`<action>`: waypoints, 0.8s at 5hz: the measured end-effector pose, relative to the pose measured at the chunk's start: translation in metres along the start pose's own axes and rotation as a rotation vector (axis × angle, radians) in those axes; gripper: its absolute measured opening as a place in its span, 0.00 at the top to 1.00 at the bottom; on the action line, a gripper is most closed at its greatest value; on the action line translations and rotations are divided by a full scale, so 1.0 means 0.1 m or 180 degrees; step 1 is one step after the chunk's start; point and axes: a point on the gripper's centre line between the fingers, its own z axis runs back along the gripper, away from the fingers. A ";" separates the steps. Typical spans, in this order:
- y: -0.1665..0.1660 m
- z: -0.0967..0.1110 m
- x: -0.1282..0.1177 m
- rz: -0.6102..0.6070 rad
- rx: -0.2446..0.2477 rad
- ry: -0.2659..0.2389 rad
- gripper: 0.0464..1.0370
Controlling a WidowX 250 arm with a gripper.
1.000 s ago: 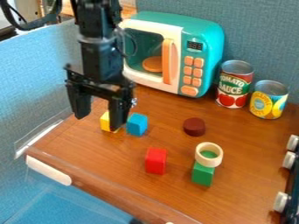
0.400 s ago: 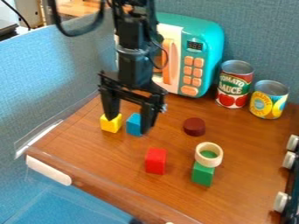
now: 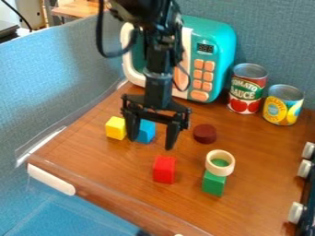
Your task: Move the red cube on top of the yellow cube
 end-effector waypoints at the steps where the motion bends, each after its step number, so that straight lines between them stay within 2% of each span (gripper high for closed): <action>1: -0.07 -0.12 0.05 0.0337 -0.0053 0.0031 0.04; 2: -0.13 -0.16 0.05 0.0718 -0.0153 0.0071 0.04; 3: -0.14 -0.16 0.05 0.0753 -0.0182 0.0058 0.04; 4: -0.16 -0.25 0.00 0.0636 -0.0147 0.0123 0.04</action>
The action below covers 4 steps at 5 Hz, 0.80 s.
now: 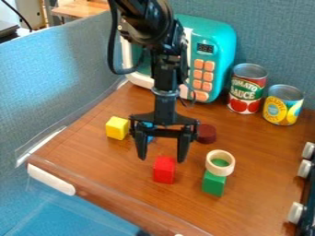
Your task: Move the red cube on top of the yellow cube
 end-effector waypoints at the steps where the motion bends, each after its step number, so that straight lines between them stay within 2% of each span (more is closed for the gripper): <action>1: 0.04 -0.17 -0.03 -0.0202 0.0165 0.0130 0.04; 2: 0.09 -0.30 -0.08 -0.0307 0.0283 0.0254 0.09; 3: 0.06 -0.33 -0.09 -0.0430 0.0207 0.0295 0.37; 4: 0.14 -0.32 -0.12 -0.0410 0.0154 0.0281 0.43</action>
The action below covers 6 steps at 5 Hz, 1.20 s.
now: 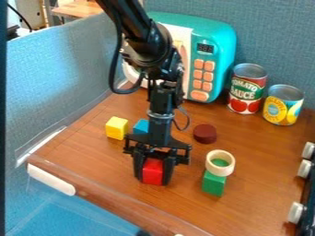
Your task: Move the red cube on top of the yellow cube
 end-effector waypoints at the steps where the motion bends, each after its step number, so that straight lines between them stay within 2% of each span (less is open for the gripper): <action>1: 0.11 0.18 -0.07 0.0082 -0.0145 -0.0105 0.43; 2: 0.27 0.51 -0.17 -0.0173 -0.0319 -0.0192 0.43; 3: 0.42 0.80 -0.17 -0.0466 -0.0224 -0.0271 0.43; 4: 0.48 0.92 0.08 -0.0650 -0.0161 -0.0380 0.43; 5: 0.54 0.92 0.40 -0.0838 -0.0127 -0.0387 0.43; 6: 0.60 0.86 0.58 -0.0942 -0.0107 -0.0347 0.43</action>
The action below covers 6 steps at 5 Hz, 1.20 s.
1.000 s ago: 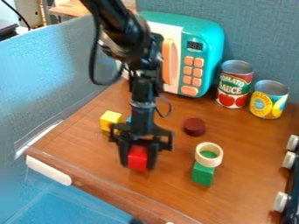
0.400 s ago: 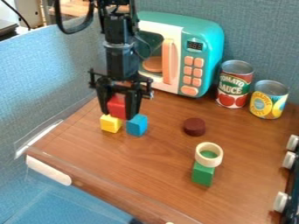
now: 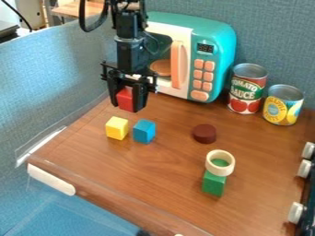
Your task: Move the red cube on top of the yellow cube
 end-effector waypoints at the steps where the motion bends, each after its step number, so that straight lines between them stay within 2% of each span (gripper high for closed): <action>1: 0.05 -0.05 0.04 -0.0034 0.0004 0.0100 0.43; 2: 0.13 -0.15 0.00 0.0070 -0.0080 0.0169 0.43; 3: 0.18 -0.34 -0.04 0.0211 -0.0172 0.0307 0.43; 4: 0.20 -0.47 0.01 0.0272 -0.0205 0.0379 0.43; 6: 0.25 -0.47 0.10 0.0330 -0.0147 0.0328 0.43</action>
